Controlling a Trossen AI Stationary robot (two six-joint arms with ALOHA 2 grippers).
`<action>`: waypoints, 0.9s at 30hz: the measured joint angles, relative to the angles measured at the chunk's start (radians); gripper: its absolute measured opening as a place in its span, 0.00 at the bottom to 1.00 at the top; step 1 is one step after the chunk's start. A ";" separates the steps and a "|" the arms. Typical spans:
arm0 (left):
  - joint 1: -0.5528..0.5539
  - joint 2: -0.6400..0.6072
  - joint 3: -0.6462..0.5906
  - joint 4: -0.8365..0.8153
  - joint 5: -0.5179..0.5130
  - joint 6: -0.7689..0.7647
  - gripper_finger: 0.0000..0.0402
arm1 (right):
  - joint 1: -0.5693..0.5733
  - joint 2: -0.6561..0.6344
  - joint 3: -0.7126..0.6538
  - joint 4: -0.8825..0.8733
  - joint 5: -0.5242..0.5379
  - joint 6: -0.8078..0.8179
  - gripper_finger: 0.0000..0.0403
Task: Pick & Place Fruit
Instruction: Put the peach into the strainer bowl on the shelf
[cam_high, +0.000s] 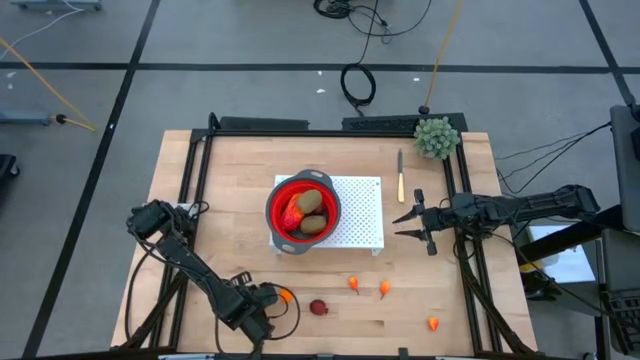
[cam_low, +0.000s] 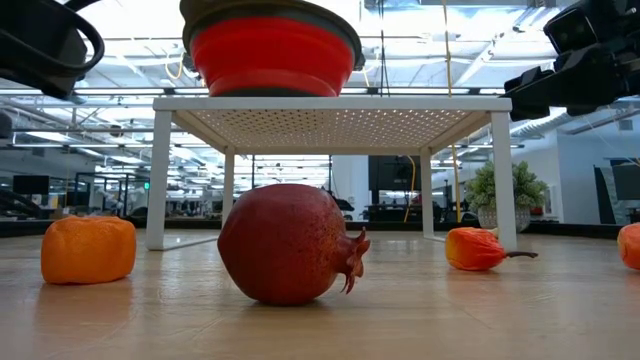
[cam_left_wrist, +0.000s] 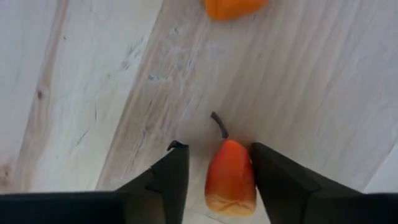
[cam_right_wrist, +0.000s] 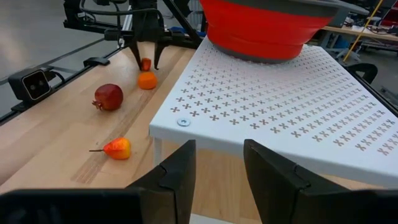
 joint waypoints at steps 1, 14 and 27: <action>0.000 0.000 0.000 0.000 0.001 0.000 0.40 | 0.000 0.000 0.000 0.000 0.000 0.000 0.32; 0.001 -0.003 0.000 0.000 0.028 0.019 0.20 | 0.000 0.000 0.000 0.000 0.000 0.000 0.32; 0.001 -0.142 -0.005 -0.012 -0.143 0.061 0.20 | 0.000 0.000 0.000 0.000 0.000 0.000 0.32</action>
